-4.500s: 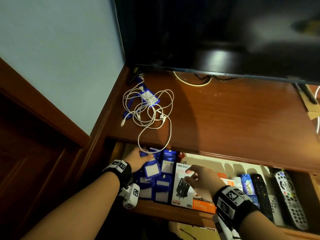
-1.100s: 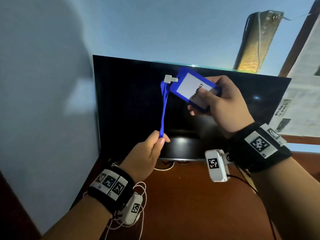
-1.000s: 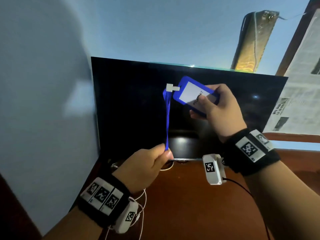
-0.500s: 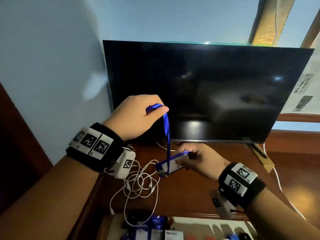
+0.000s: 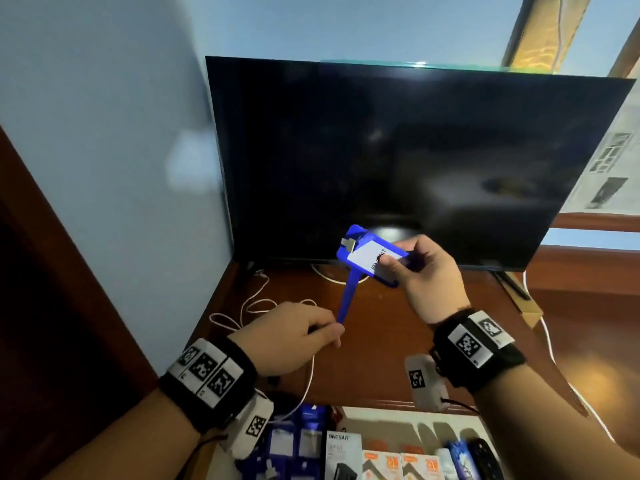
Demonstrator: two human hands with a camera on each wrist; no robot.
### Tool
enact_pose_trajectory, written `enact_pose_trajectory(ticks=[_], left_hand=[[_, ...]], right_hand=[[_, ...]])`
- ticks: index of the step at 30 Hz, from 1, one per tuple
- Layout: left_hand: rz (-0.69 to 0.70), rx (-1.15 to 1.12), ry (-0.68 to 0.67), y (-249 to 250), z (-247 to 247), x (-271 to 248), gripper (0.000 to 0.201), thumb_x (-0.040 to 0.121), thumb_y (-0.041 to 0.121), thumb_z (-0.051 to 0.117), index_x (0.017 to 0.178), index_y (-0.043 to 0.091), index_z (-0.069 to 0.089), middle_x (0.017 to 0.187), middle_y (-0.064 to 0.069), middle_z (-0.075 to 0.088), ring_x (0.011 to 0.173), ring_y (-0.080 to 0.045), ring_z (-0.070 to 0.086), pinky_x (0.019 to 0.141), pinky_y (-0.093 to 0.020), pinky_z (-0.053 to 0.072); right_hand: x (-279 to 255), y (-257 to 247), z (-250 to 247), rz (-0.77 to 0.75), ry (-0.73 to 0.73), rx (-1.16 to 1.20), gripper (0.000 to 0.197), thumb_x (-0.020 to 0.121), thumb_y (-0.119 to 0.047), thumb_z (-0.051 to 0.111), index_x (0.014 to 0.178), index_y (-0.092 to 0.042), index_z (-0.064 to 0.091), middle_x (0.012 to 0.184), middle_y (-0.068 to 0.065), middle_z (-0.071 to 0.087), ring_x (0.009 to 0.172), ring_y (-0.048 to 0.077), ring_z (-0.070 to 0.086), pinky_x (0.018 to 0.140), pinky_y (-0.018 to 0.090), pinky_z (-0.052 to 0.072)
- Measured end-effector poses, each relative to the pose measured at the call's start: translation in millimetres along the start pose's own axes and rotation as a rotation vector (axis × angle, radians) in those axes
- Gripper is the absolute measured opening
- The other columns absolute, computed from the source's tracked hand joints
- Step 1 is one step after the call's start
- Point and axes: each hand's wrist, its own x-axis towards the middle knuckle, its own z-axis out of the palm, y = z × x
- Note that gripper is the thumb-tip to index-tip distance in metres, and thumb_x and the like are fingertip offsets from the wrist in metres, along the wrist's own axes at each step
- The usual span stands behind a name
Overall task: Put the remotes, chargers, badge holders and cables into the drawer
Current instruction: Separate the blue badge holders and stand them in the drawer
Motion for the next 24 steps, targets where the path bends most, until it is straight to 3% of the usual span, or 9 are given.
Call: enact_pose_trajectory(ticks=[2,5,9,11,14,16,18,21,24], left_hand=[[0.063,0.073,0.022,18.5,-7.3,-7.4,0.03,0.105,0.048,0.051,0.095,0.031,0.074,0.063,0.01,0.061,0.056,-0.003,0.053,0.056,-0.019,0.037],[0.134,0.18,0.123,31.4,-26.8,-5.9,0.03,0.102,0.051,0.054,0.092,0.03,0.073,0.075,0.007,0.064,0.069,-0.005,0.059,0.064,-0.027,0.048],[0.062,0.186,0.212,14.9,-45.5,8.8,0.026,0.098,0.053,0.06,0.087,0.031,0.07,0.079,0.01,0.065,0.074,-0.003,0.061,0.068,-0.025,0.05],[-0.038,0.134,0.208,-10.6,-40.7,16.9,0.026,0.097,0.051,0.063,0.086,0.029,0.07,0.077,0.008,0.067,0.072,-0.004,0.062,0.067,-0.025,0.049],[-0.12,0.002,0.095,-36.5,-14.9,17.7,0.026,0.095,0.045,0.068,0.081,0.023,0.071,0.068,0.008,0.067,0.062,-0.008,0.061,0.063,-0.031,0.052],[-0.134,-0.041,0.011,-37.5,10.7,12.0,0.031,0.1,0.042,0.062,0.077,0.023,0.071,0.055,0.012,0.057,0.049,-0.003,0.049,0.054,-0.023,0.04],[-0.127,-0.006,-0.048,-31.5,34.0,6.2,0.035,0.104,0.042,0.055,0.079,0.024,0.072,0.057,0.017,0.058,0.052,-0.002,0.05,0.057,-0.021,0.039],[-0.096,0.047,-0.042,-14.1,48.1,1.9,0.036,0.105,0.042,0.051,0.082,0.022,0.069,0.062,0.028,0.061,0.059,0.003,0.055,0.058,-0.016,0.036],[-0.041,0.136,0.097,1.9,33.1,5.8,0.034,0.104,0.046,0.053,0.083,0.021,0.063,0.064,0.01,0.055,0.06,-0.006,0.049,0.061,-0.029,0.034]], right_hand=[[-11.3,17.3,9.2,0.004,-0.074,-0.203,0.02,0.086,-0.016,0.079,0.085,-0.028,0.063,0.075,-0.011,0.068,0.065,-0.005,0.06,0.064,0.014,0.045],[-37.2,29.8,23.4,-0.076,-0.375,-0.425,0.025,0.085,-0.021,0.078,0.081,-0.038,0.061,0.077,-0.019,0.065,0.073,-0.009,0.059,0.067,0.017,0.04],[-69.6,16.7,28.5,-0.019,-0.796,-0.245,0.027,0.088,-0.019,0.079,0.082,-0.043,0.067,0.081,-0.014,0.069,0.076,-0.001,0.064,0.07,0.016,0.049],[-74.4,9.7,24.9,0.037,-0.729,0.05,0.023,0.082,-0.015,0.084,0.083,-0.036,0.072,0.084,-0.002,0.074,0.075,0.01,0.069,0.071,0.027,0.057],[-68.9,6.5,19.2,0.101,-0.408,0.362,0.015,0.077,-0.013,0.083,0.08,-0.02,0.07,0.079,0.008,0.073,0.071,0.022,0.069,0.065,0.043,0.06],[-62.4,17.2,21.3,0.121,-0.219,0.336,0.021,0.079,-0.013,0.086,0.077,-0.017,0.065,0.076,0.006,0.071,0.072,0.023,0.067,0.067,0.052,0.059],[-55.0,34.1,25.6,0.15,-0.07,0.235,0.023,0.083,-0.014,0.084,0.078,-0.017,0.062,0.075,0.007,0.068,0.072,0.022,0.063,0.071,0.056,0.057],[-51.5,56.4,25.8,0.167,0.012,-0.019,0.023,0.087,-0.016,0.079,0.082,-0.017,0.057,0.074,0.001,0.066,0.064,0.009,0.057,0.066,0.033,0.052],[-59.1,69.1,25.0,0.153,-0.16,-0.225,0.02,0.087,-0.023,0.077,0.082,-0.027,0.058,0.071,-0.005,0.066,0.062,0.007,0.057,0.061,0.021,0.046]])
